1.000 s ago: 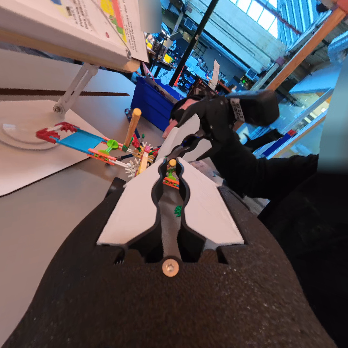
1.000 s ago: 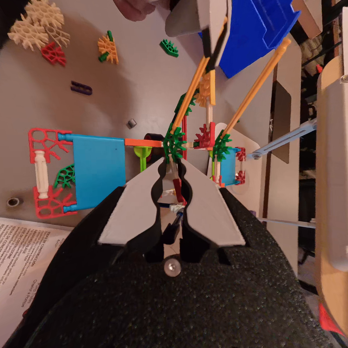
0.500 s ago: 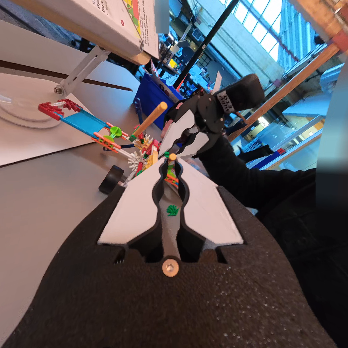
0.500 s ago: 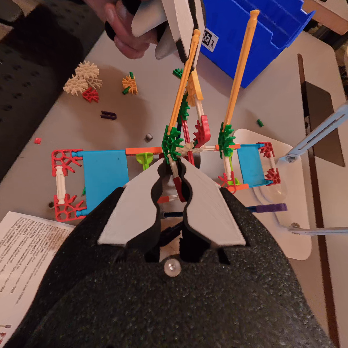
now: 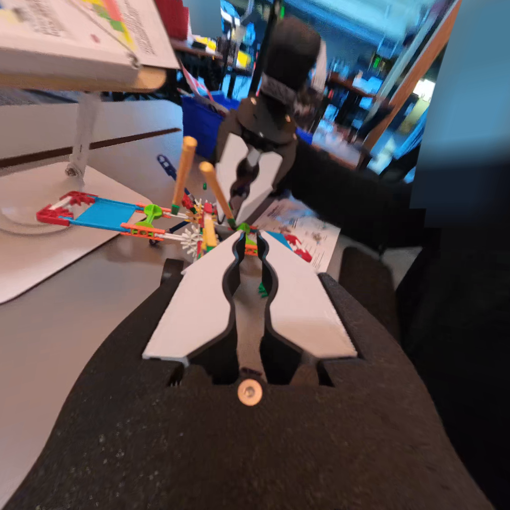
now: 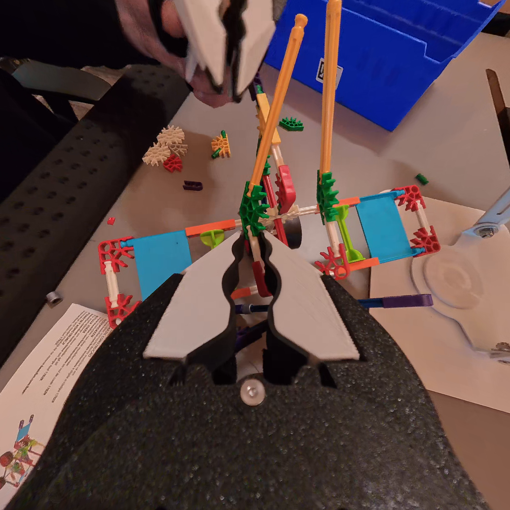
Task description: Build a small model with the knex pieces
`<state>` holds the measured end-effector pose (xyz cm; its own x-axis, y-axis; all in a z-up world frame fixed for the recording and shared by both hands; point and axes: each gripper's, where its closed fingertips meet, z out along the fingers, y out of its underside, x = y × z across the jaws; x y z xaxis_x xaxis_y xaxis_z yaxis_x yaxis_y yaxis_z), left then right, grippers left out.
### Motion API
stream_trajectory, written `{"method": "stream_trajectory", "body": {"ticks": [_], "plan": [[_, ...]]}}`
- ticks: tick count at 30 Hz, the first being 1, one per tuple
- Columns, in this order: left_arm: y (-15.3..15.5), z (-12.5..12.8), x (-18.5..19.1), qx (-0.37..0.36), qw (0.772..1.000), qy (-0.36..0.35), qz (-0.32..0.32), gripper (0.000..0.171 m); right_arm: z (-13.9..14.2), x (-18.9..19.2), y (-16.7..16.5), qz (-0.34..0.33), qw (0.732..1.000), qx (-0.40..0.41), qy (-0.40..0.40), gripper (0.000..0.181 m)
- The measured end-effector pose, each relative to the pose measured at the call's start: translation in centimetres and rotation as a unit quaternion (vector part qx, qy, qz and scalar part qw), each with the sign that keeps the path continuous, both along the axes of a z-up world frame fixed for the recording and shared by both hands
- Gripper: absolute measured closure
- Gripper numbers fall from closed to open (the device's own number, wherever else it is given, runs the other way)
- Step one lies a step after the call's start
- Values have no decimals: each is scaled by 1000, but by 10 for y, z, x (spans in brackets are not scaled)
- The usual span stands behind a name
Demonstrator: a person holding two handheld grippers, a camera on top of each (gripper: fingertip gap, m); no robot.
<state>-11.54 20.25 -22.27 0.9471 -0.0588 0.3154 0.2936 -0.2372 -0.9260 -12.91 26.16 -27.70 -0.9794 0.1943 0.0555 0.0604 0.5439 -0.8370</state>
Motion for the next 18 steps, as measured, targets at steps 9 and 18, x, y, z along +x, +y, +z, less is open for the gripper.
{"method": "stream_trajectory", "body": {"ticks": [9,18], "plan": [[17,-36,16,-89,988,115,48,153,0,6,-4,17,1000,0,-12,171],[13,-46,-3,-77,988,129,32,153,-4,13,-11,23,998,40,-50,172]]}}
